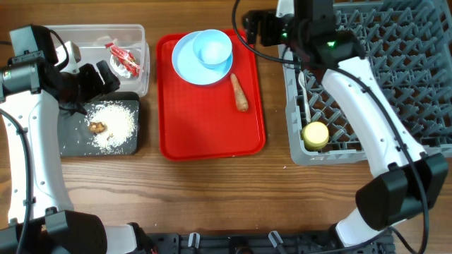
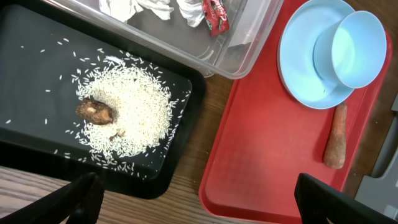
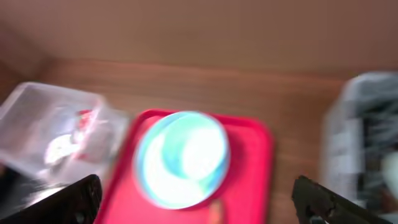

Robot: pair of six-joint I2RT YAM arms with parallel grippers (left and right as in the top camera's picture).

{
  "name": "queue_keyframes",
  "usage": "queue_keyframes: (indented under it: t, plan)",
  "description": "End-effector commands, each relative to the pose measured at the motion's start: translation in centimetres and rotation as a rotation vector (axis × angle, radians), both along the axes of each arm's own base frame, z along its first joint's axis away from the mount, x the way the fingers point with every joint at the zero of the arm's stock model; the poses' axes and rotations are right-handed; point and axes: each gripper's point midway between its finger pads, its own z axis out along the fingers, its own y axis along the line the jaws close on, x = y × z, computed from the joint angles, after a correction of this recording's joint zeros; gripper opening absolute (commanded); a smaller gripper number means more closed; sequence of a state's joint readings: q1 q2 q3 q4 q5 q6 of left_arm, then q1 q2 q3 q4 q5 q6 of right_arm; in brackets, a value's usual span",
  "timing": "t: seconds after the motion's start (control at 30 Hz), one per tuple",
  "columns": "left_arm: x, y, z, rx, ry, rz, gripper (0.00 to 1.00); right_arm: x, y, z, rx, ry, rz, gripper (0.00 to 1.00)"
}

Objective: Sort waste into correct bins and load items into the dishwasher rack
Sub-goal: 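Reach the right gripper to the light-blue bowl on the plate and grasp it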

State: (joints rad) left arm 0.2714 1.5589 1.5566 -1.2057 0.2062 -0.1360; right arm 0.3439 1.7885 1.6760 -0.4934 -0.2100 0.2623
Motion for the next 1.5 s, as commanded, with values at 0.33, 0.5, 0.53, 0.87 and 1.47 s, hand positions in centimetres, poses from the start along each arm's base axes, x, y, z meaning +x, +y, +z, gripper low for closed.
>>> queue_keyframes:
  t: [0.33, 0.5, 0.53, 0.87, 1.47]
  plan:
    - [-0.2, 0.1, 0.7, 0.003, -0.02, 0.007, 1.0, 0.8, 7.8, -16.8, 0.045, 0.335, -0.208, 0.73]
    - [-0.2, 0.1, 0.7, 0.004, -0.02, 0.007, 1.0, 0.9, 7.6, -19.8, 0.028, 0.38, -0.227, 0.69]
    - [-0.2, 0.1, 0.7, 0.004, -0.02, 0.007, 1.0, 0.9, 7.5, -20.0, 0.029, 0.386, -0.232, 0.68]
    - [-0.2, 0.1, 0.7, 0.003, -0.02, 0.007, 1.0, 1.5, 7.9, -22.5, 0.074, 0.42, -0.285, 0.59]
    - [-0.2, 0.1, 0.7, 0.003, -0.02, 0.007, 1.0, 2.0, 6.6, -24.8, 0.076, 0.456, -0.342, 0.25]
